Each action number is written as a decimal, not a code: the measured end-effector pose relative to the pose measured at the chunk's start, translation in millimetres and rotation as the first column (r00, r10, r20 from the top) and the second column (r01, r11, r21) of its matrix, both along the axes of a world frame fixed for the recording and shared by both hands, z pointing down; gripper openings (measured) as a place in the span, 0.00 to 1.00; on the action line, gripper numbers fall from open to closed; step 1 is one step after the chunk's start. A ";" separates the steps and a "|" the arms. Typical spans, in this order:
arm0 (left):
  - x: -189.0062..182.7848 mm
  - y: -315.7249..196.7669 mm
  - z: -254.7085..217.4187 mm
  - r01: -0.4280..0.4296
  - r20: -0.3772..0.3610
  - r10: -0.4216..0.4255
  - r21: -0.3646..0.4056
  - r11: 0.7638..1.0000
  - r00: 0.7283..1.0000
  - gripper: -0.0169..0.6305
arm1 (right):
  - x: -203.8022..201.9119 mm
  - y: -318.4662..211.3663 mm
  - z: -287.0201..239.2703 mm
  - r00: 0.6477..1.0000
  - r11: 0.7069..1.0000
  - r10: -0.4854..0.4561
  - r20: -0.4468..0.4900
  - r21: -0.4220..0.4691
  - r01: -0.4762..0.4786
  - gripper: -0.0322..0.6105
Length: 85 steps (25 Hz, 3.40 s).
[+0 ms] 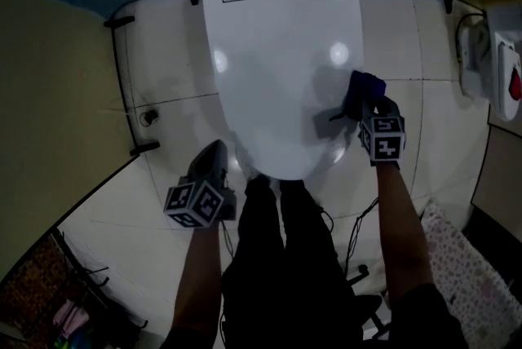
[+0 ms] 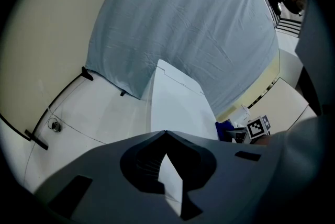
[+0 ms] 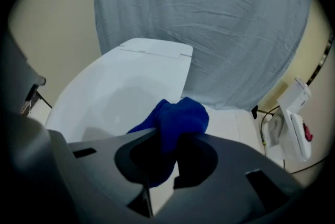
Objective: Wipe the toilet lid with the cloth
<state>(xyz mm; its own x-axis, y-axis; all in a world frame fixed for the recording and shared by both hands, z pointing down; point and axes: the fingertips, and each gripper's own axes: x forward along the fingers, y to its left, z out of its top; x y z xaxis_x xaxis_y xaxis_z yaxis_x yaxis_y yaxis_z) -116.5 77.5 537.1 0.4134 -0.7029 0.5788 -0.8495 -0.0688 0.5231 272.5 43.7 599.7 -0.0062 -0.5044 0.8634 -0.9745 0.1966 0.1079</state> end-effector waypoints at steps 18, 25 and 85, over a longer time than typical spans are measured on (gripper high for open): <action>-43.5 43.7 1.6 0.055 -0.010 -0.055 -0.026 0.998 0.998 0.01 | -342.2 25.1 -34.9 0.754 0.968 -0.224 0.618 0.050 0.246 0.14; -46.8 51.2 13.1 0.074 -0.014 -0.075 -0.046 0.996 0.997 0.01 | -328.5 38.8 10.1 0.838 0.921 -0.356 0.415 0.004 0.389 0.14; -40.4 103.9 16.5 0.150 0.065 -0.150 0.003 0.989 0.987 0.01 | -322.0 137.2 11.9 0.834 0.918 -0.370 0.410 0.026 0.395 0.14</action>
<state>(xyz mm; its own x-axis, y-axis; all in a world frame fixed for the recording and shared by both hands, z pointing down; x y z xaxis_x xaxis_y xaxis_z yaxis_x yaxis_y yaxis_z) -156.9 181.4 553.5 0.2648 -0.7534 0.6019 -0.8820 0.0630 0.4669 -49.5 180.9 611.7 -0.5379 -0.3402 0.7713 -0.7765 0.5562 -0.2963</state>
